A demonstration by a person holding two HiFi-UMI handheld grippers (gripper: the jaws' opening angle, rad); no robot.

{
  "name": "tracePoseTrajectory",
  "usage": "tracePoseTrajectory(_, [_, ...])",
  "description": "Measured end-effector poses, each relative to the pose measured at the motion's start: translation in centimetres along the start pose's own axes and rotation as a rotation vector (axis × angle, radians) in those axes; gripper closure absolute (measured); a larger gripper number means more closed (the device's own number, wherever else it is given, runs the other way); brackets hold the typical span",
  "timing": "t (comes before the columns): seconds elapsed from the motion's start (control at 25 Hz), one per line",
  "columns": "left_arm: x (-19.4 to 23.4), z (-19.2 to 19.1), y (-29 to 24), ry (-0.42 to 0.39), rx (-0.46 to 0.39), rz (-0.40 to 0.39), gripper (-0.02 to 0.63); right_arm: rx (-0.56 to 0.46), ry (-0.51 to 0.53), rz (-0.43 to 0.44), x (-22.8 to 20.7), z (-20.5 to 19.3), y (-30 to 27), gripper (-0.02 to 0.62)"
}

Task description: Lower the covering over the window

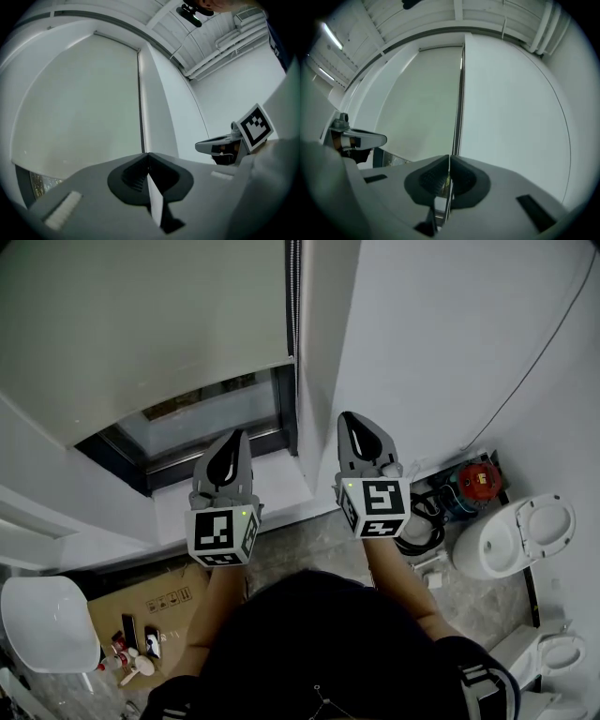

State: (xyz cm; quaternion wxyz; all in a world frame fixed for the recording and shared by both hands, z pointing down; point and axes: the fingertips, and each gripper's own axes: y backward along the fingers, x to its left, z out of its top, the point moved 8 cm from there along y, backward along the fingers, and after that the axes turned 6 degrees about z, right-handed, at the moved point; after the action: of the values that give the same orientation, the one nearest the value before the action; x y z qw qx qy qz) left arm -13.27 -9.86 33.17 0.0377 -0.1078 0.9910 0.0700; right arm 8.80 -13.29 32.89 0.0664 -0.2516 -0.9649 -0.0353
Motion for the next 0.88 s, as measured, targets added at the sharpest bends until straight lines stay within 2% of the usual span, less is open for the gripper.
tracePoseTrajectory(0.16, [0.4, 3.1, 0.5, 0.008, -0.032, 0.011, 0.594, -0.065, -0.022, -0.012, -0.7, 2.4, 1.0, 0.583])
tracePoseTrajectory(0.4, [0.7, 7.3, 1.0, -0.015, -0.101, 0.014, 0.595, -0.128, -0.004, -0.039, -1.6, 5.5, 2.2, 0.583])
tracePoseTrajectory(0.6, [1.1, 7.5, 0.1, -0.034, -0.102, 0.028, 0.595, -0.138, 0.014, -0.060, -2.5, 6.0, 2.1, 0.583])
tracePoseTrajectory(0.88, [0.7, 6.6, -0.6, -0.033, -0.067, 0.011, 0.595, -0.092, 0.042, -0.024, -2.4, 5.4, 1.5, 0.583])
